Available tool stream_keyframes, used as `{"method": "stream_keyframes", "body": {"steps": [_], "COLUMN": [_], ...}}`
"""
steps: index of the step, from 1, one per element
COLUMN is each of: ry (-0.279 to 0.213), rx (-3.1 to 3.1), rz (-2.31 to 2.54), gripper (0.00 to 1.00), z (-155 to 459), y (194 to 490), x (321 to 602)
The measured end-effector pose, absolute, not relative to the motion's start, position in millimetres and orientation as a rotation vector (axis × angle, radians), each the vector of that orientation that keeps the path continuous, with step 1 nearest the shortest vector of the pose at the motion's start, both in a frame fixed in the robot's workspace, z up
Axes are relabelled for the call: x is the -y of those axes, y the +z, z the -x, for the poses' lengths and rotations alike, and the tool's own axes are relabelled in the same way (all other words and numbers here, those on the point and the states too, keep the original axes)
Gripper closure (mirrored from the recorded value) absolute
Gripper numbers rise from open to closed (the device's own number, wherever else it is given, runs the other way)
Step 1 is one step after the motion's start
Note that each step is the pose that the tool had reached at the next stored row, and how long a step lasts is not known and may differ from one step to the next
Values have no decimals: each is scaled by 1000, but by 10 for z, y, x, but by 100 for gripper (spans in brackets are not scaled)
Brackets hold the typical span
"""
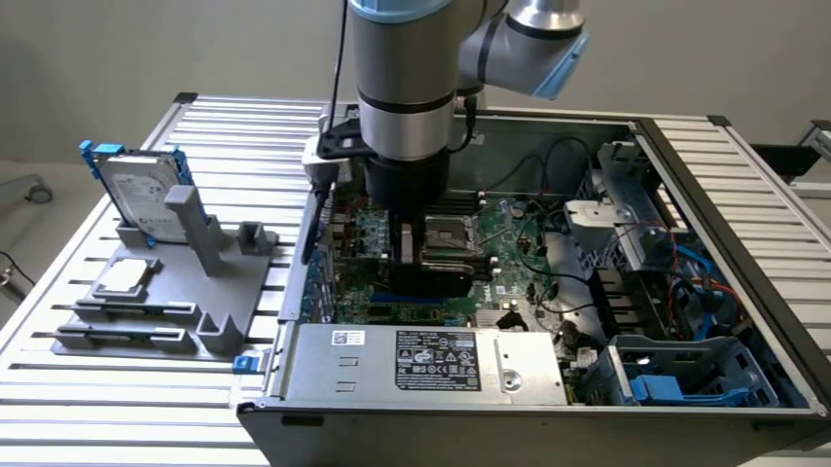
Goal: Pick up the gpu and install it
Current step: 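Insert the gpu into the slot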
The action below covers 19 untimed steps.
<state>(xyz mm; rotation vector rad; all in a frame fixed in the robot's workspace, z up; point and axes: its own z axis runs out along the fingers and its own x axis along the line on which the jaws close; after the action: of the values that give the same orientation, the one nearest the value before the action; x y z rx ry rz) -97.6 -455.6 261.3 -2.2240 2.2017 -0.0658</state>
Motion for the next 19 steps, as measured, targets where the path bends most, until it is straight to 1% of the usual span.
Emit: {"method": "stream_keyframes", "body": {"steps": [19], "ry": [-47], "rx": [-2199], "rz": [2221], "gripper": [73], "z": [978], "y": [2565], "x": [4572]}}
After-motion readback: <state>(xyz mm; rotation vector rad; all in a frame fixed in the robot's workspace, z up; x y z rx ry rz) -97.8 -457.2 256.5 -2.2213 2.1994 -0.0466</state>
